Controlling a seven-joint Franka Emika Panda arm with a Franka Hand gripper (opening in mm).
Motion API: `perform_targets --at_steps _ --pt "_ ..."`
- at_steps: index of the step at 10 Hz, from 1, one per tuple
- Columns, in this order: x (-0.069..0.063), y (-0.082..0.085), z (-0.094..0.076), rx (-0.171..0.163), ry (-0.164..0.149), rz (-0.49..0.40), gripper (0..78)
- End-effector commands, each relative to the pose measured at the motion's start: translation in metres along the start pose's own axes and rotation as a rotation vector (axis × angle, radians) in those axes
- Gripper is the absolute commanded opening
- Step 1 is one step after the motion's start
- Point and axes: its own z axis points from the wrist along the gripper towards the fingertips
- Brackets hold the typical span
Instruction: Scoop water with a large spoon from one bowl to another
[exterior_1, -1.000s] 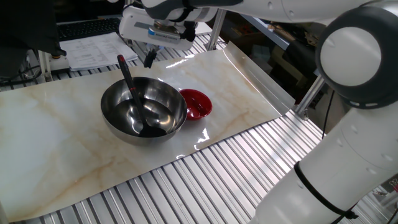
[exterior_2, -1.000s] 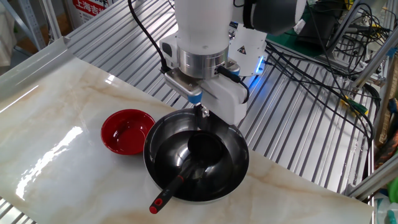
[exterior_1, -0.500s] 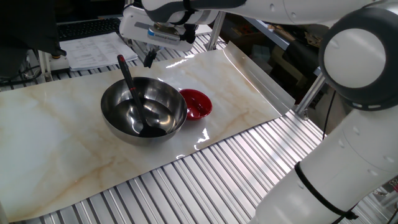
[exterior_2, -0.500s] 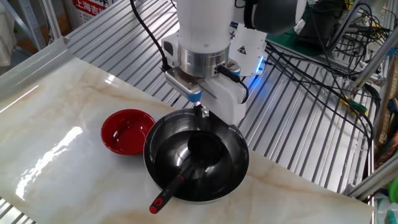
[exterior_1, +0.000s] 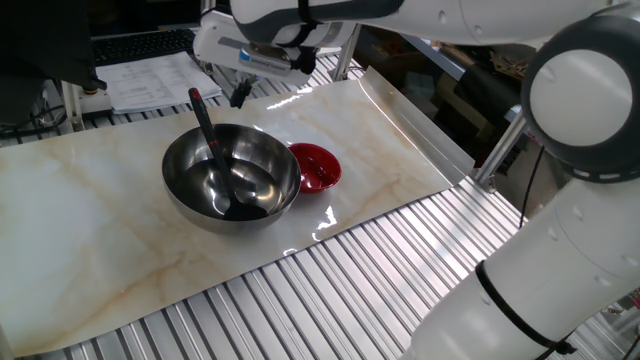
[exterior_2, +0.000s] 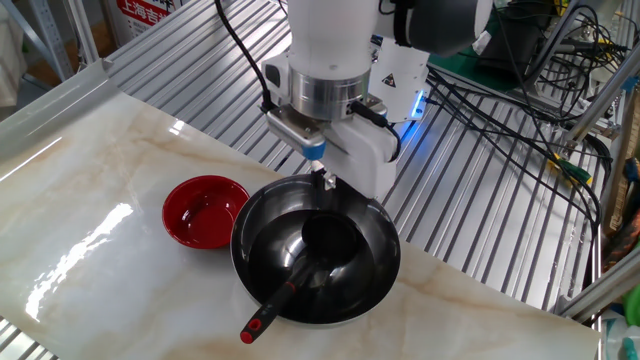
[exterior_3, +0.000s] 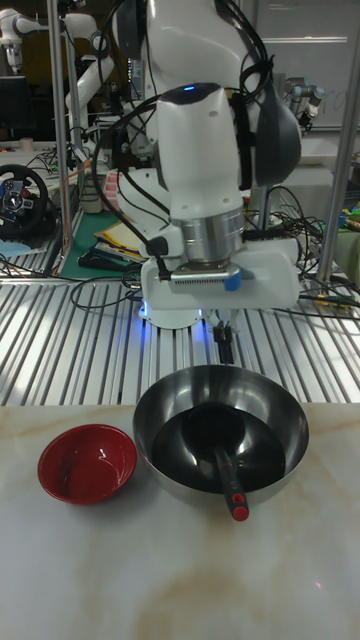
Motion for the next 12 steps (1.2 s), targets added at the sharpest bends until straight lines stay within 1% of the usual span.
perform_targets --at_steps 1,2,3,4,6,7,8,9,10,11,12 --pt "-0.002 0.005 0.01 0.012 -0.027 -0.012 0.0" --pt "-0.002 0.007 0.02 0.021 -0.045 -0.023 0.0" --pt "-0.004 0.009 0.03 0.018 -0.069 -0.025 0.0" --pt "-0.007 0.008 0.042 0.022 -0.085 -0.028 0.0" --pt "-0.01 0.006 0.055 0.02 -0.088 -0.021 0.0" --pt "-0.014 0.008 0.063 0.022 -0.092 -0.003 0.0" --pt "-0.014 0.008 0.063 0.022 -0.092 -0.003 0.0" --pt "-0.022 0.011 0.072 0.028 -0.094 0.002 0.0" --pt "-0.028 0.013 0.079 0.043 -0.098 -0.006 0.0" --pt "-0.033 0.014 0.082 0.051 -0.099 -0.012 0.0" --pt "-0.037 0.015 0.082 0.049 -0.098 -0.013 0.0"
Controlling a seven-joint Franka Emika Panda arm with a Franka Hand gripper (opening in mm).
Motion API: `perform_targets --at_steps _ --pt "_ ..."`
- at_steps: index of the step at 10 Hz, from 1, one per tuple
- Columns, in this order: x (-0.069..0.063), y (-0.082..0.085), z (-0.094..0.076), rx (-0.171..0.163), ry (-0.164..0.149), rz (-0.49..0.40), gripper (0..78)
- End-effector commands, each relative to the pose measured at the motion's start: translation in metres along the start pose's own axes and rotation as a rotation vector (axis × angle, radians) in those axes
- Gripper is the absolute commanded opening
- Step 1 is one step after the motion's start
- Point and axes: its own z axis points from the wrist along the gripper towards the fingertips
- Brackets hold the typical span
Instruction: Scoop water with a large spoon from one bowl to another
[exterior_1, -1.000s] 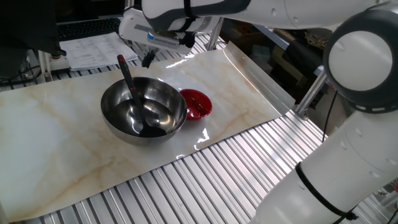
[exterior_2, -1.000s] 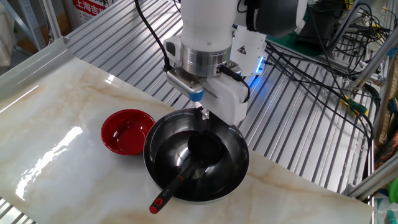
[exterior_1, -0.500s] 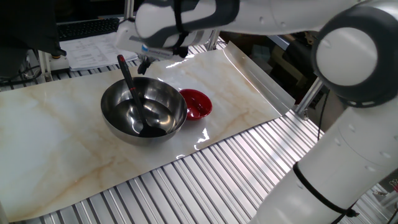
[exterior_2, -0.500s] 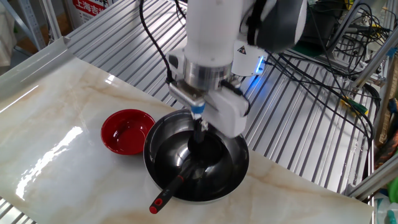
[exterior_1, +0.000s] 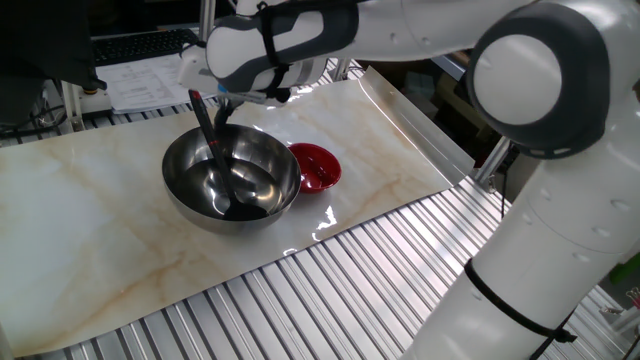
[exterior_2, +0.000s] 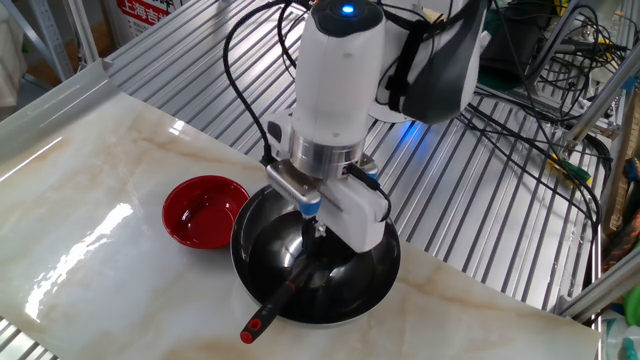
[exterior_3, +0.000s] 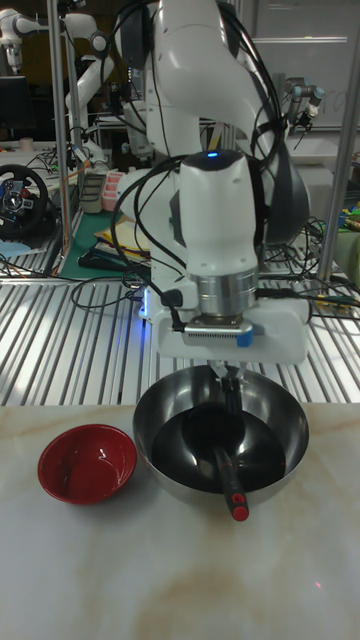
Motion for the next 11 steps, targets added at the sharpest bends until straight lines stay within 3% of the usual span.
perform_targets --at_steps 1,4,8,11 --pt "-0.022 0.008 0.012 0.019 -0.018 -0.013 0.0" --pt "-0.03 0.002 0.017 0.021 -0.019 -0.035 0.0" --pt "-0.036 0.0 0.025 0.055 -0.027 -0.071 0.0" --pt "-0.038 0.0 0.03 0.061 -0.026 -0.084 0.0"
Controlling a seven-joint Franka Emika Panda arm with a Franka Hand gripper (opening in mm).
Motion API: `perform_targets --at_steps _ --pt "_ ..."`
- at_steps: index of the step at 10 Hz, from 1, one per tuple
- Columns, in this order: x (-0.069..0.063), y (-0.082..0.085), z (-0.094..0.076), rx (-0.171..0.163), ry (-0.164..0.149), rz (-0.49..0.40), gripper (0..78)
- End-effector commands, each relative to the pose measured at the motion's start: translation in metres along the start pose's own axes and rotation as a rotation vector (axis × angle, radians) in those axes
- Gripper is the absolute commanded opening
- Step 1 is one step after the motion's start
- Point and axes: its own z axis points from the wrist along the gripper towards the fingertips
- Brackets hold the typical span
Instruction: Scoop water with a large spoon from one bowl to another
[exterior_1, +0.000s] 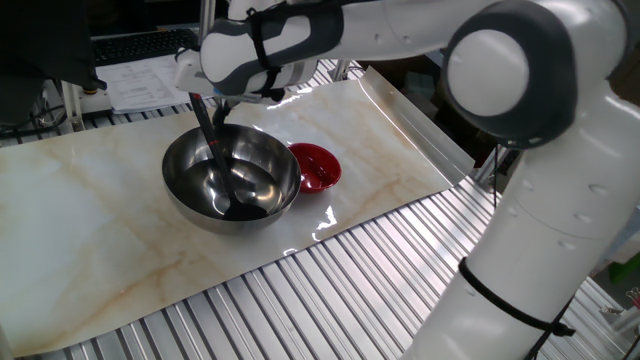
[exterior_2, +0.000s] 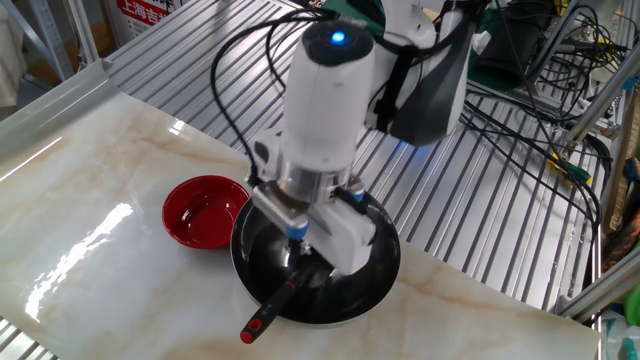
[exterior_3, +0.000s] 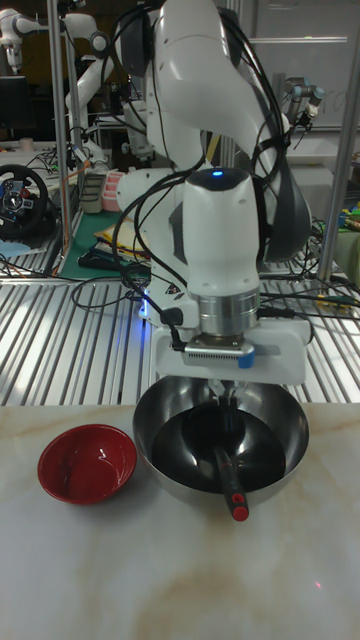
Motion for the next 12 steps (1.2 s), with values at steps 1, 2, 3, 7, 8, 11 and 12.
perform_targets --at_steps 1,2,3,7,8,11,12 --pt "-0.02 0.0 0.011 0.029 -0.022 -0.052 0.0" --pt "-0.022 -0.001 0.014 0.034 -0.024 -0.057 0.0" --pt "-0.023 -0.001 0.015 0.037 -0.022 -0.06 0.0" --pt "-0.026 0.0 0.019 0.037 -0.017 -0.063 0.0" --pt "-0.027 0.0 0.021 0.035 -0.015 -0.06 0.0" --pt "-0.027 0.0 0.022 0.036 0.001 -0.05 0.0" --pt "-0.027 0.001 0.021 0.035 0.001 -0.058 0.0"
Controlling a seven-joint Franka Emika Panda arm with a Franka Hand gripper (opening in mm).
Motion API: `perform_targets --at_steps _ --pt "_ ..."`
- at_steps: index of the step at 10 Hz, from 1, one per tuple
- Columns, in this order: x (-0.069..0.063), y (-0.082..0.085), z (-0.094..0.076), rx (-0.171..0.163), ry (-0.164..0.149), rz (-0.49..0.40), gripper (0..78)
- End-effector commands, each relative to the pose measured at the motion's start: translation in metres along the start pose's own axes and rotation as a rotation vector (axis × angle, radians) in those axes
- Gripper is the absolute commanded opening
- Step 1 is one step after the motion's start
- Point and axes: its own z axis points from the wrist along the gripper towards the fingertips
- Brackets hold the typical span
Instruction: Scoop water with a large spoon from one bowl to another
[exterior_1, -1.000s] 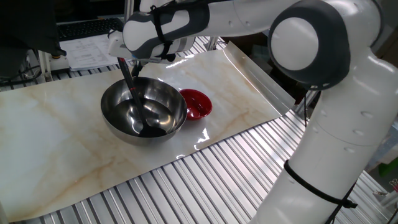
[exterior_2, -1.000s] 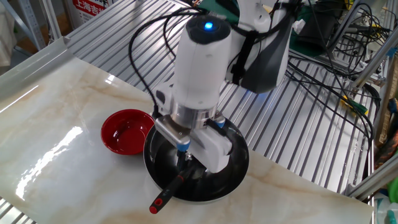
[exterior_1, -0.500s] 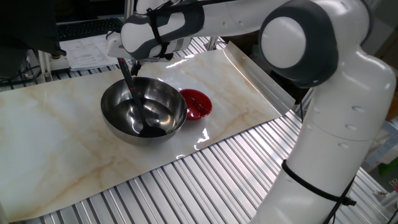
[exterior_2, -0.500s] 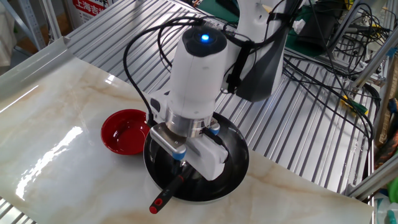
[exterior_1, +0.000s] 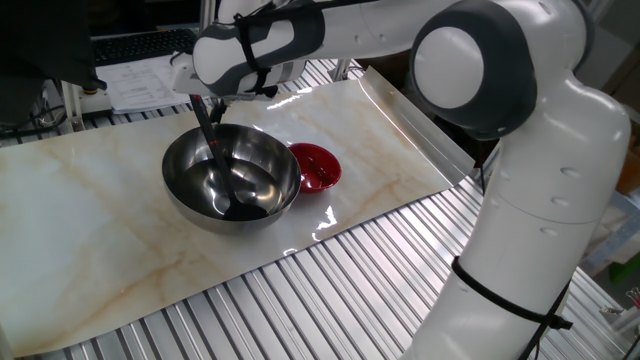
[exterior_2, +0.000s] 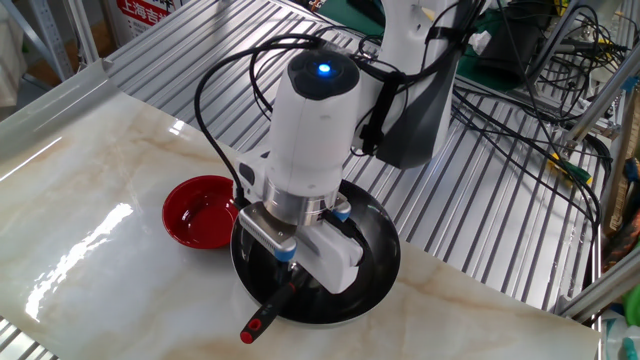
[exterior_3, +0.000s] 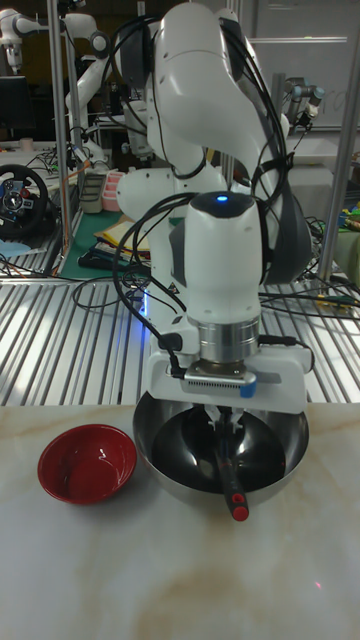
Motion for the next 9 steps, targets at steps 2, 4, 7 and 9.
perform_targets --at_steps 2,4,7,9 --pt "-0.0045 0.0028 -0.003 -0.003 0.005 0.002 0.0" --pt "-0.0044 0.0031 -0.0023 -0.001 0.001 -0.011 0.0" --pt "-0.0022 0.003 -0.0018 0.005 0.015 -0.036 0.0" --pt "-0.0022 0.003 -0.0018 0.0 0.016 -0.049 0.0"
